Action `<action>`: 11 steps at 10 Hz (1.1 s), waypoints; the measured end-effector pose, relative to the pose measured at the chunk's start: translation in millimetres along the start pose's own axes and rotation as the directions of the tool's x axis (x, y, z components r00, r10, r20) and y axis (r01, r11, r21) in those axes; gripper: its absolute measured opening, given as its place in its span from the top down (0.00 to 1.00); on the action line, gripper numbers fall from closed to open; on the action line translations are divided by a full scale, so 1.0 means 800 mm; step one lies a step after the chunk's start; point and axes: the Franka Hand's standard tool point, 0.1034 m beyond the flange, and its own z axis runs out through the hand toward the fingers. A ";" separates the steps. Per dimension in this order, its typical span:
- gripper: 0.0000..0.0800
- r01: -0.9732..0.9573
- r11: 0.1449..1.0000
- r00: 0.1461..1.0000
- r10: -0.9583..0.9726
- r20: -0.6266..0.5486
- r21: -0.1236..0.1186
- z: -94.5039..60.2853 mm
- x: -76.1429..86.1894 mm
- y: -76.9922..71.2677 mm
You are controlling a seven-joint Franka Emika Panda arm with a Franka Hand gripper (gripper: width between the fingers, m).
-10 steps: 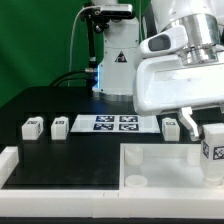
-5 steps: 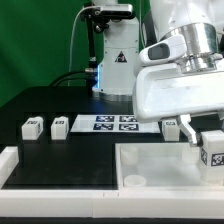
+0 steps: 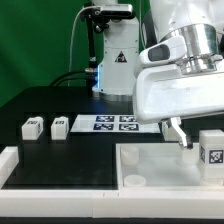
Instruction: Assemble one leg
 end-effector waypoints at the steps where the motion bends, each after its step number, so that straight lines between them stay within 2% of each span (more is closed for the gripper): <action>1: 0.25 0.000 1.000 1.000 0.000 0.000 0.000 0.000 0.000 0.000; 2: 0.20 0.000 1.000 1.000 0.000 0.000 0.000 0.000 0.000 0.000; 7: 0.19 0.000 1.000 1.000 0.000 0.001 0.000 0.000 0.000 0.000; 9: 0.19 -0.044 0.999 0.998 0.043 0.056 0.008 -0.003 0.009 -0.003; 10: 0.19 -0.114 0.993 0.985 0.111 0.130 0.018 -0.004 0.014 -0.014; 11: 0.19 -0.134 0.991 0.979 0.129 0.156 0.023 -0.005 0.022 -0.020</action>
Offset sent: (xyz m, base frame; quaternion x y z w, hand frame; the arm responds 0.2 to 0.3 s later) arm 0.0000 0.0000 0.0000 0.0000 0.0000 0.0000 1.0000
